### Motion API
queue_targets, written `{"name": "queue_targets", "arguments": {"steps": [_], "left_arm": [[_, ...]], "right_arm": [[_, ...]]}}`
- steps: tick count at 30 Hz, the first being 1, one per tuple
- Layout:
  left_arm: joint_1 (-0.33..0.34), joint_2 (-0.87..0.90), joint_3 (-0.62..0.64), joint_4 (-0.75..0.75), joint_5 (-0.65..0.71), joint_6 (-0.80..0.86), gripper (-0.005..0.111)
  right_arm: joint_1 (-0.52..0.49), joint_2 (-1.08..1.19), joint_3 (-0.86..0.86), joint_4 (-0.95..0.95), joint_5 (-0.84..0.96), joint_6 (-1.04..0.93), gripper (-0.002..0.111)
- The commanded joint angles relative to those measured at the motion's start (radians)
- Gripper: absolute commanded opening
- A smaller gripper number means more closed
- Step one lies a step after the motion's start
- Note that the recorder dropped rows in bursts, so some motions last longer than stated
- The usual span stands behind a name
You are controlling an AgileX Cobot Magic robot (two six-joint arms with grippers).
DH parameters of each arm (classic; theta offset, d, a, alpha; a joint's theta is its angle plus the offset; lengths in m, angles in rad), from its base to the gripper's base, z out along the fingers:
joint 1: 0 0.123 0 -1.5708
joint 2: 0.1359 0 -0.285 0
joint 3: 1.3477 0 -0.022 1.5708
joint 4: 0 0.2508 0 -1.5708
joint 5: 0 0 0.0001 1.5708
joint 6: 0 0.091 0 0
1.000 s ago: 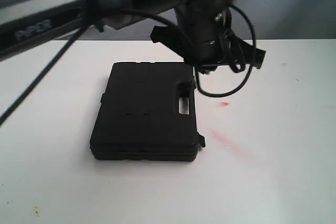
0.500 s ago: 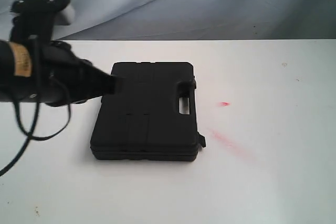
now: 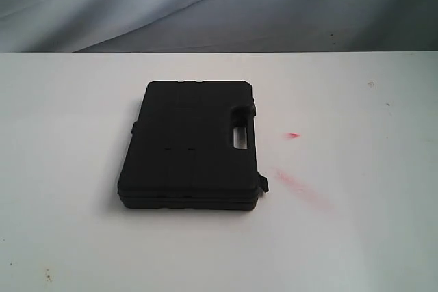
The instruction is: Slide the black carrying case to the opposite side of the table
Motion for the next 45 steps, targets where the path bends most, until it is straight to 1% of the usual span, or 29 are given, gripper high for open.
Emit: {"name": "queue_targets", "arguments": {"steps": [1, 4, 7, 9, 13, 15, 19, 23, 30, 34, 42, 45], "left_arm": [[0.061, -0.112, 0.059, -0.032, -0.058, 0.011, 0.0], [0.114, -0.202, 0.088, -0.054, -0.068, 0.011, 0.0], [0.138, -0.253, 0.091, -0.054, -0.063, 0.011, 0.0], [0.138, -0.296, 0.091, -0.057, -0.061, 0.057, 0.0], [0.138, -0.326, 0.091, -0.062, -0.063, 0.063, 0.0], [0.138, -0.329, 0.093, -0.064, -0.061, 0.069, 0.0], [0.138, -0.329, 0.117, -0.113, -0.07, 0.133, 0.0], [0.138, -0.329, 0.153, -0.113, -0.096, 0.133, 0.0], [0.138, -0.329, 0.24, -0.124, -0.21, 0.133, 0.0], [0.138, -0.329, 0.276, -0.124, -0.232, 0.133, 0.0], [0.138, -0.329, 0.375, -0.129, -0.356, 0.133, 0.0], [0.138, -0.331, 0.381, -0.131, -0.387, 0.133, 0.0]], "right_arm": [[-0.003, -0.005, 0.004, -0.014, -0.001, -0.007, 0.0], [-0.003, -0.005, 0.004, -0.014, -0.001, -0.007, 0.0], [-0.003, -0.005, 0.004, -0.014, -0.001, -0.007, 0.0], [-0.003, -0.005, 0.004, -0.014, -0.001, -0.007, 0.0], [-0.003, -0.005, 0.004, -0.014, -0.001, -0.007, 0.0], [-0.003, -0.005, 0.004, -0.014, -0.001, -0.007, 0.0], [-0.003, -0.005, 0.004, -0.014, -0.001, -0.007, 0.0], [-0.003, -0.005, 0.004, -0.014, -0.001, -0.007, 0.0], [-0.003, -0.005, 0.004, -0.014, -0.001, -0.007, 0.0], [-0.003, -0.005, 0.004, -0.014, -0.001, -0.007, 0.0], [-0.003, -0.005, 0.004, -0.014, -0.001, -0.007, 0.0], [-0.003, -0.005, 0.004, -0.014, -0.001, -0.007, 0.0]]}}
